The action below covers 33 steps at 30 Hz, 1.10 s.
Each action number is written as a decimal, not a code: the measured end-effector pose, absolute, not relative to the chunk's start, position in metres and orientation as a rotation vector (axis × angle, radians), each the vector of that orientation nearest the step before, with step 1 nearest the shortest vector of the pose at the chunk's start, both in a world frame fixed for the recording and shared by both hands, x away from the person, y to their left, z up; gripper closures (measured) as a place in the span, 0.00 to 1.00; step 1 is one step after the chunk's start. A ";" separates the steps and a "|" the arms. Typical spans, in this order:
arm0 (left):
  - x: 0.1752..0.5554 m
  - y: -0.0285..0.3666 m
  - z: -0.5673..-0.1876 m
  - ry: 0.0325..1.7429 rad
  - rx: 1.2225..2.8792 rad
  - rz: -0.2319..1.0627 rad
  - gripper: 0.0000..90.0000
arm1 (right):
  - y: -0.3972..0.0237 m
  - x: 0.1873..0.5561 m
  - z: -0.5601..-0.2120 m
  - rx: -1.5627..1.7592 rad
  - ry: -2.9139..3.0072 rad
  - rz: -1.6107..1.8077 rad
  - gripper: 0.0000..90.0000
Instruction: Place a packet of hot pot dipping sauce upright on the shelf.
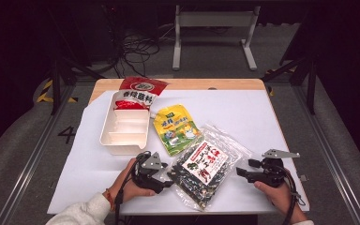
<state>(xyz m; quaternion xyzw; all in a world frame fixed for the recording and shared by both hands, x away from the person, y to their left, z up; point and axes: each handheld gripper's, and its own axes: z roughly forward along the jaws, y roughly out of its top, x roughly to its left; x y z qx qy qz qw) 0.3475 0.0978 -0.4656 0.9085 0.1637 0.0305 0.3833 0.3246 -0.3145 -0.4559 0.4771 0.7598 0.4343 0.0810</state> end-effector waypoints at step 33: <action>0.363 0.086 -0.442 0.460 2.171 0.089 0.16 | -0.241 0.334 -0.423 0.939 2.413 1.762 0.77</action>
